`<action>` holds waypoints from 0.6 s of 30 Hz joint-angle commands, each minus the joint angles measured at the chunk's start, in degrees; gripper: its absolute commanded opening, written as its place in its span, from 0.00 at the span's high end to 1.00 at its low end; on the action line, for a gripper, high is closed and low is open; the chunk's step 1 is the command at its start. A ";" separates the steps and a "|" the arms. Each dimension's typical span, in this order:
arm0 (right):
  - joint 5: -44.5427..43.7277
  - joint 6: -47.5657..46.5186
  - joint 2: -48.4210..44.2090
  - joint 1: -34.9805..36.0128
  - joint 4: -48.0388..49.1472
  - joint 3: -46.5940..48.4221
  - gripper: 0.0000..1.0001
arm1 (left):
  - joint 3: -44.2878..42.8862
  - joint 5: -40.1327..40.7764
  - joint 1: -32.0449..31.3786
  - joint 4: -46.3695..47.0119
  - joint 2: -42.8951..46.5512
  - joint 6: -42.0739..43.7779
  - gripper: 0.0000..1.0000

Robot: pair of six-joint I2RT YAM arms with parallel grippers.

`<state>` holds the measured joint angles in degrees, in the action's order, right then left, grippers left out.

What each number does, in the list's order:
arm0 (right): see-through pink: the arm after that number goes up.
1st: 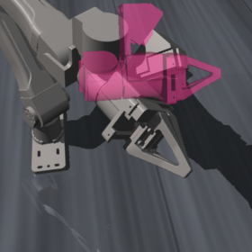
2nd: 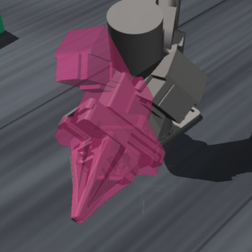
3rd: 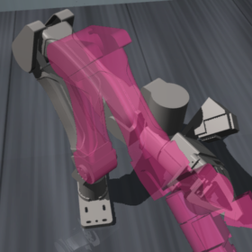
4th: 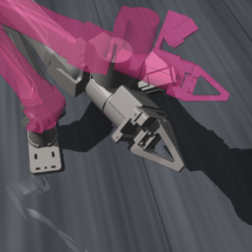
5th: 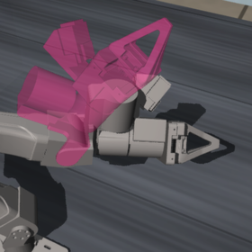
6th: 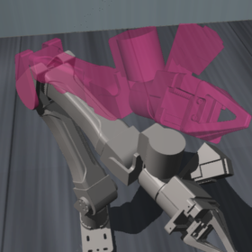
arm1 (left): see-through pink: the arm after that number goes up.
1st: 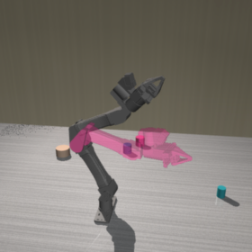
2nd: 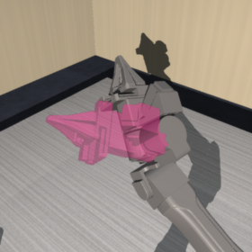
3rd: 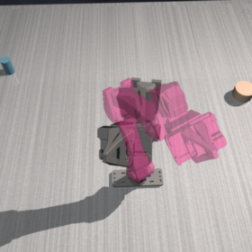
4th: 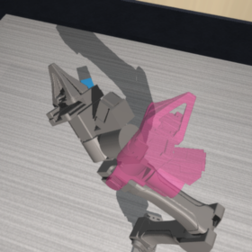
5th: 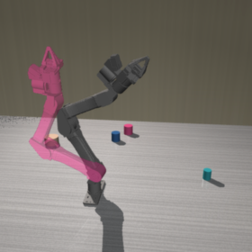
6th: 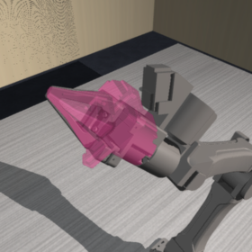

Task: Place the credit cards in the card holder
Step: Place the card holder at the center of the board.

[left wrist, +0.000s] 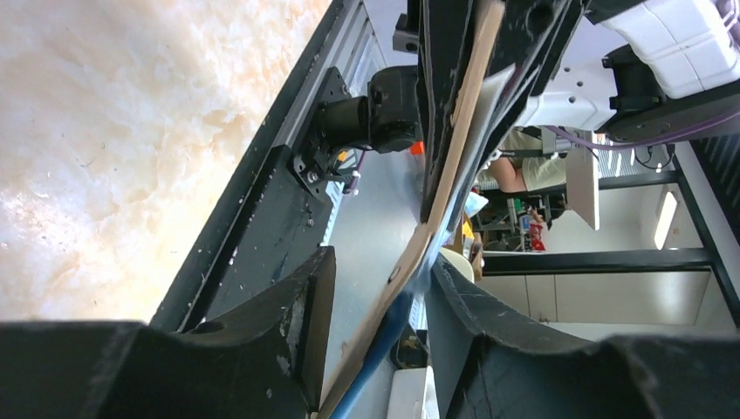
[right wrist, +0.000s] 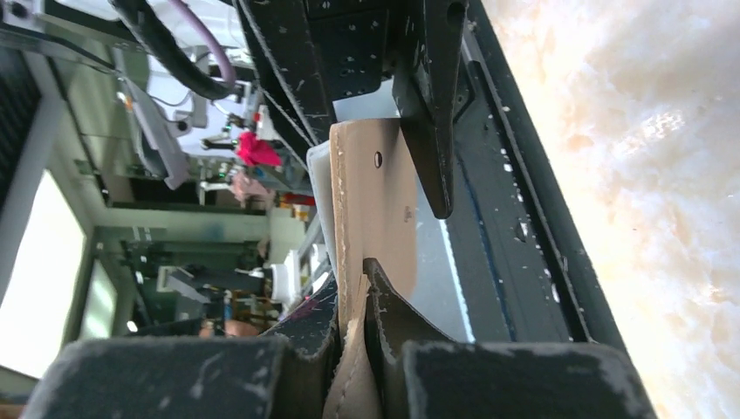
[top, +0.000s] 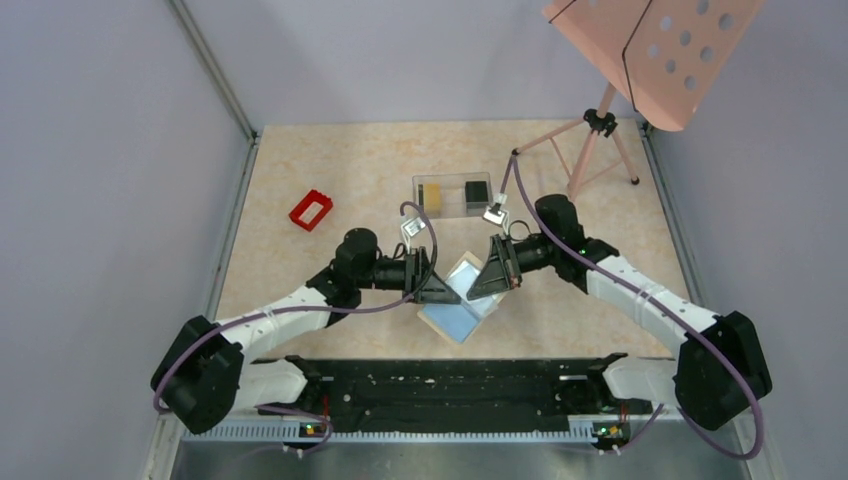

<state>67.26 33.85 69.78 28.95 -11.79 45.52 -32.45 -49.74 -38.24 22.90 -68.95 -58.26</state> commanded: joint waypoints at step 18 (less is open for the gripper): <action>-7.88 -6.16 -1.34 -5.48 -7.57 4.34 0.18 | -14.71 -3.34 0.36 -38.06 0.79 13.70 1.00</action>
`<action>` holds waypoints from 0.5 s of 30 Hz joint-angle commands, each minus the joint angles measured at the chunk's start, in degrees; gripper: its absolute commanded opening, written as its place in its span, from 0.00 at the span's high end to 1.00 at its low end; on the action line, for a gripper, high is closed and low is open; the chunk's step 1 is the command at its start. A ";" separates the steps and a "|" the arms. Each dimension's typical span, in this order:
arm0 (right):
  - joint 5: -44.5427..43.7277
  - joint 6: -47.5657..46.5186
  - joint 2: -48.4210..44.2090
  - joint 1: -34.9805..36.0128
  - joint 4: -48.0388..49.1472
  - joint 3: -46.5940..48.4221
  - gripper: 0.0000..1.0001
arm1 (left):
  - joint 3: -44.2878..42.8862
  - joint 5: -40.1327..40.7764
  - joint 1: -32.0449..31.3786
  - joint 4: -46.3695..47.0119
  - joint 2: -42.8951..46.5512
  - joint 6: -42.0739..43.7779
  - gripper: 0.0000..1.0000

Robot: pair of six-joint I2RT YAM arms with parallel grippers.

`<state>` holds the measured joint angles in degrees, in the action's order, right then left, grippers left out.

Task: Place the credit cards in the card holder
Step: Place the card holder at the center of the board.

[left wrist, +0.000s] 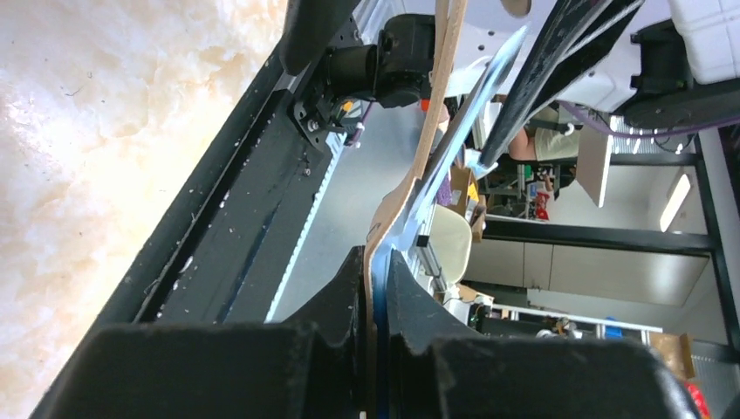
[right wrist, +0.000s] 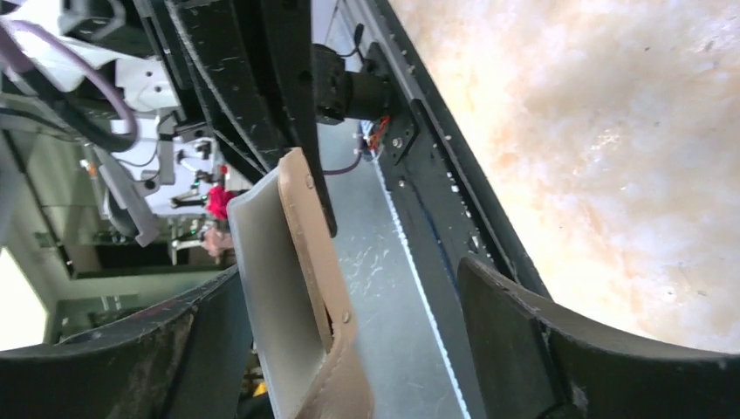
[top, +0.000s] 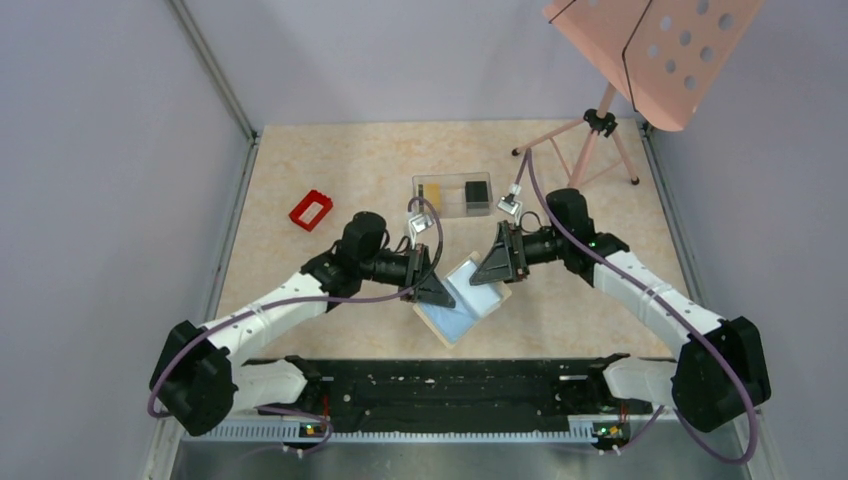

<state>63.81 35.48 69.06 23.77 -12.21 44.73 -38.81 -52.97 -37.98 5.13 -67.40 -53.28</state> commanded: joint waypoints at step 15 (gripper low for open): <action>-17.52 -17.51 1.94 8.83 -20.04 10.62 0.08 | -17.72 4.31 0.01 -35.93 -7.63 11.06 1.00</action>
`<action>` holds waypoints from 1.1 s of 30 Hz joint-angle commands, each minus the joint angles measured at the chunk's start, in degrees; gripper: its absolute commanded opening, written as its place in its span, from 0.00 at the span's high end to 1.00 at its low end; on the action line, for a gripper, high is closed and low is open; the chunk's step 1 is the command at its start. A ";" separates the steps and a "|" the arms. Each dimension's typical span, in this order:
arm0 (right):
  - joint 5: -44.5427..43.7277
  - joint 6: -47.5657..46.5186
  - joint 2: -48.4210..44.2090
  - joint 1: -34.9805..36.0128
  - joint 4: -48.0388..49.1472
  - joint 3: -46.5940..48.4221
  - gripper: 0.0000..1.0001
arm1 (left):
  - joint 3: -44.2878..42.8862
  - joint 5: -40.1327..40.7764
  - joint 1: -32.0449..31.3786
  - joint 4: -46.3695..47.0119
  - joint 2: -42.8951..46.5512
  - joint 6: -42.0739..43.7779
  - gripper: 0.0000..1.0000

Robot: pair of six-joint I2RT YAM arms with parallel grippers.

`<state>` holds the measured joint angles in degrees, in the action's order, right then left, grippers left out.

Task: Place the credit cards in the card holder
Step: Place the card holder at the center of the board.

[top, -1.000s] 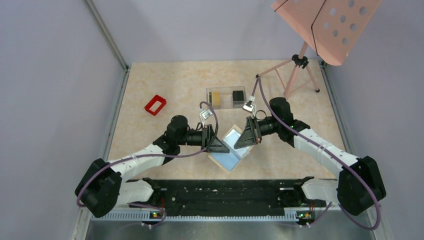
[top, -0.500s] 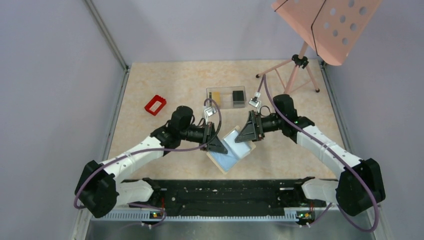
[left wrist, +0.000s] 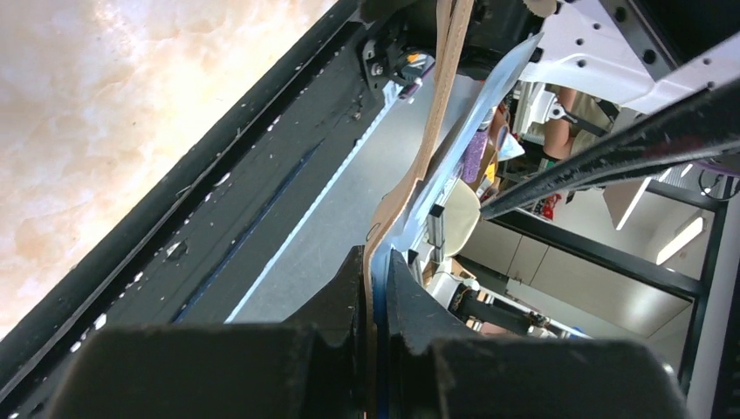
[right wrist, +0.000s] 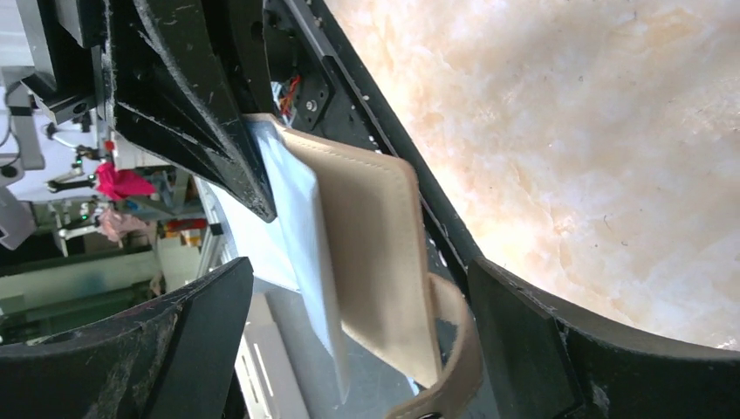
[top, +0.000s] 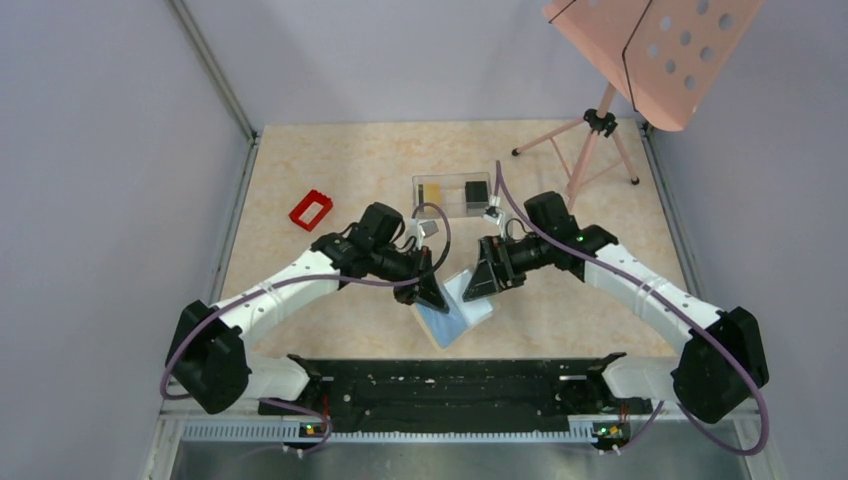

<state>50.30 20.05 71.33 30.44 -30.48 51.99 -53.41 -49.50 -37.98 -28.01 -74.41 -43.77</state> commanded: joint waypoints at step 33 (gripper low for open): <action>-6.76 2.39 -1.99 2.21 5.77 -2.16 0.31 | 0.73 -3.99 -0.14 5.30 3.64 -0.90 1.00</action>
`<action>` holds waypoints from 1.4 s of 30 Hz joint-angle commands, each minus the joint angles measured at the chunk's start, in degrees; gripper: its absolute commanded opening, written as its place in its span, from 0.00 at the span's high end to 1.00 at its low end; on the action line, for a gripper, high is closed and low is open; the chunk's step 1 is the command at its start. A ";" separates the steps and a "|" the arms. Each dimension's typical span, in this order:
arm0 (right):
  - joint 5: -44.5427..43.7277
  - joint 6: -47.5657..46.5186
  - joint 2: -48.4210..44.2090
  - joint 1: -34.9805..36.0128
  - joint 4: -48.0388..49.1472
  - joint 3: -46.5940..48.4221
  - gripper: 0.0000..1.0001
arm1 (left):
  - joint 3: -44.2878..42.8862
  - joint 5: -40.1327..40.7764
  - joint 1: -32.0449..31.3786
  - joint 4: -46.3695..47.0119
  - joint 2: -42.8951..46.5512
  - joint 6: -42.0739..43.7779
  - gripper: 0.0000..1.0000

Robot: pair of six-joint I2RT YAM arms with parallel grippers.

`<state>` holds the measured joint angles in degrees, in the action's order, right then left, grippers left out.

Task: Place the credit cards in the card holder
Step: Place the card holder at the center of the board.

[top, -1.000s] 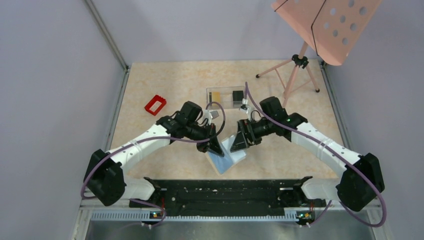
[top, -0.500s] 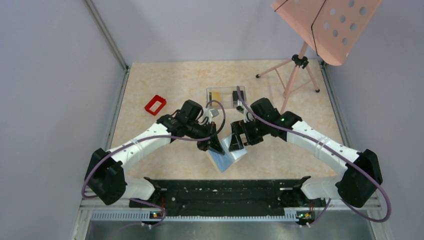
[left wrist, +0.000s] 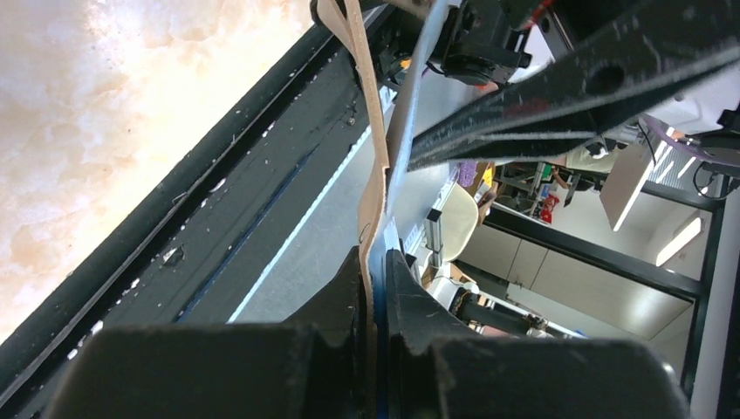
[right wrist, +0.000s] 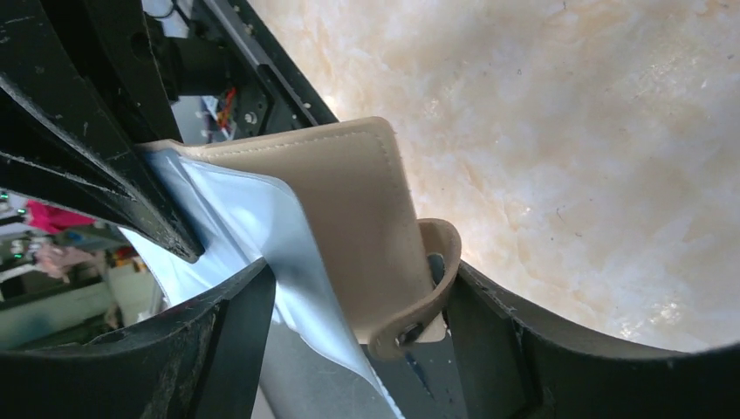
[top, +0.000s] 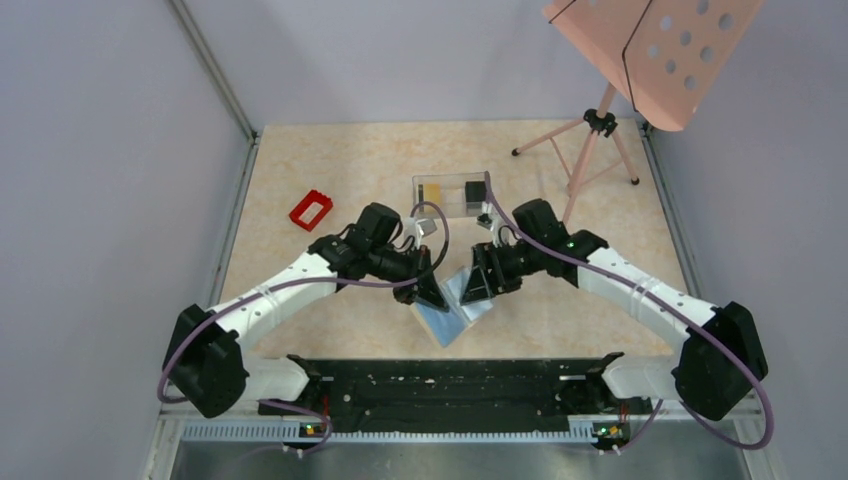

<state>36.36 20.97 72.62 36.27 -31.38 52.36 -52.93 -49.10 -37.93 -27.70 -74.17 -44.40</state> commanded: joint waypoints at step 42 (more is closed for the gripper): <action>3.95 24.25 1.42 -6.91 35.32 -17.60 1.00 | -8.97 37.16 -0.22 -9.03 15.93 8.74 0.43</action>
<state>46.19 37.34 71.24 29.80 -7.53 36.77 -61.58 -19.97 -38.13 -38.39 -62.15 -35.38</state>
